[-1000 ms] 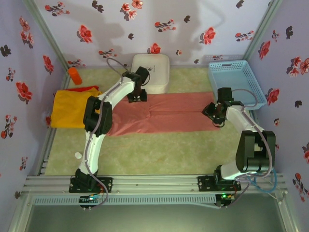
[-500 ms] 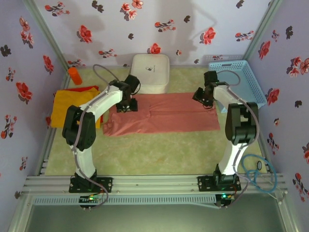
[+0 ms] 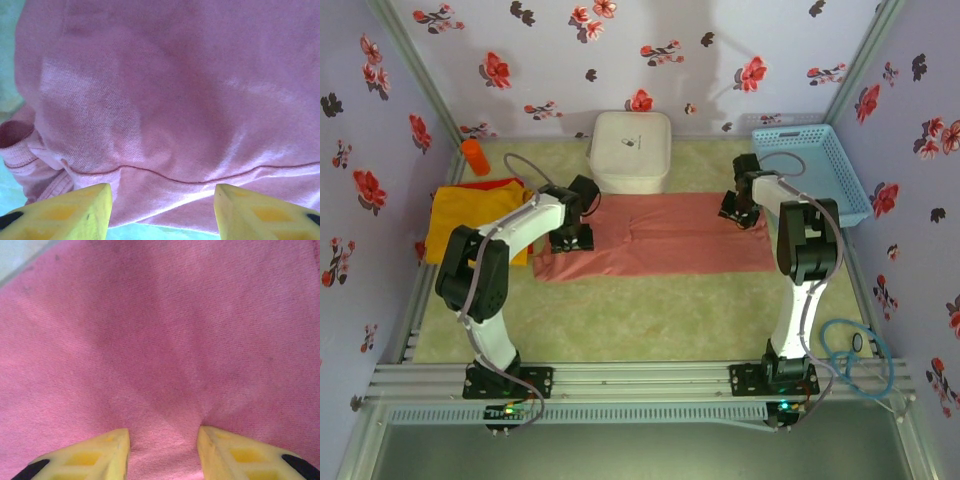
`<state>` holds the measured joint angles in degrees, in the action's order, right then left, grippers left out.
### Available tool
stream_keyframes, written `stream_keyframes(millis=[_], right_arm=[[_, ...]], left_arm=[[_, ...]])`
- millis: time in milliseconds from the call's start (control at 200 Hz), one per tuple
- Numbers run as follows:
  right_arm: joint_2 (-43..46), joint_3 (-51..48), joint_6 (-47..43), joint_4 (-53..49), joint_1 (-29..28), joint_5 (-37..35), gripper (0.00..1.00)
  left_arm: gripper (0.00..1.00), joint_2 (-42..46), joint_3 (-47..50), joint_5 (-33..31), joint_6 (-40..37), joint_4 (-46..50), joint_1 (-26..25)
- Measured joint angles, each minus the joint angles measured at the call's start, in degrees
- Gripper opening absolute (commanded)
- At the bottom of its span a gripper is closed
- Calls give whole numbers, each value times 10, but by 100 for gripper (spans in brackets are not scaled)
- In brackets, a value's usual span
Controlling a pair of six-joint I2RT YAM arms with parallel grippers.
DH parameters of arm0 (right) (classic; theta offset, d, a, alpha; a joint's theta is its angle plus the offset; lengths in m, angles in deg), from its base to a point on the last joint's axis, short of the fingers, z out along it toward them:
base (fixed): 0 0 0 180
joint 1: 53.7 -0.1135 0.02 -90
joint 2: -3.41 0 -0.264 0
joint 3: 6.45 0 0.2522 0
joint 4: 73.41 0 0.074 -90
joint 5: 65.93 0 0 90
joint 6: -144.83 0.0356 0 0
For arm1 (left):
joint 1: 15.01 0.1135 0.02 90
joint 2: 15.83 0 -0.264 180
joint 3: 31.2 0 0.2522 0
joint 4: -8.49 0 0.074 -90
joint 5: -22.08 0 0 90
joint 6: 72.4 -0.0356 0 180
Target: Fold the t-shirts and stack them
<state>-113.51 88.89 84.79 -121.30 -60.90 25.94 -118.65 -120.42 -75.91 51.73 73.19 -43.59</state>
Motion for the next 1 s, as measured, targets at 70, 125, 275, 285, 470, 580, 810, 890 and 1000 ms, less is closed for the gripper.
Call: stream_keyframes(millis=[70, 125, 275, 285, 470, 580, 810, 890, 1000], right_arm=[[13, -18, 0, -4, -6, -7, 41], [27, -37, 0, -8, -13, -11, 41], [69, -93, 0, -37, -50, -17, 40], [73, -98, 0, -39, -53, -17, 40], [132, -174, 5, -79, -133, -17, 41], [156, -204, 19, -95, -187, -10, 41], [177, -233, 82, -103, -329, 39, 42], [171, -227, 106, -104, -395, 59, 41], [152, -204, 138, -103, -474, 94, 41]], left_arm=[[56, 3, 0, 0, 0, -1, 0], [56, 4, 0, 0, 0, -2, 1], [55, 3, -2, 0, -1, -4, 9], [55, 3, -2, 0, -1, -4, 10], [53, -47, -52, 1, -5, -11, 16], [51, -102, -94, 3, -12, -15, 16], [47, -190, -160, 20, -22, -8, 14], [46, -194, -174, 27, -25, -6, 9], [44, -204, -186, 43, -26, -10, -8]])
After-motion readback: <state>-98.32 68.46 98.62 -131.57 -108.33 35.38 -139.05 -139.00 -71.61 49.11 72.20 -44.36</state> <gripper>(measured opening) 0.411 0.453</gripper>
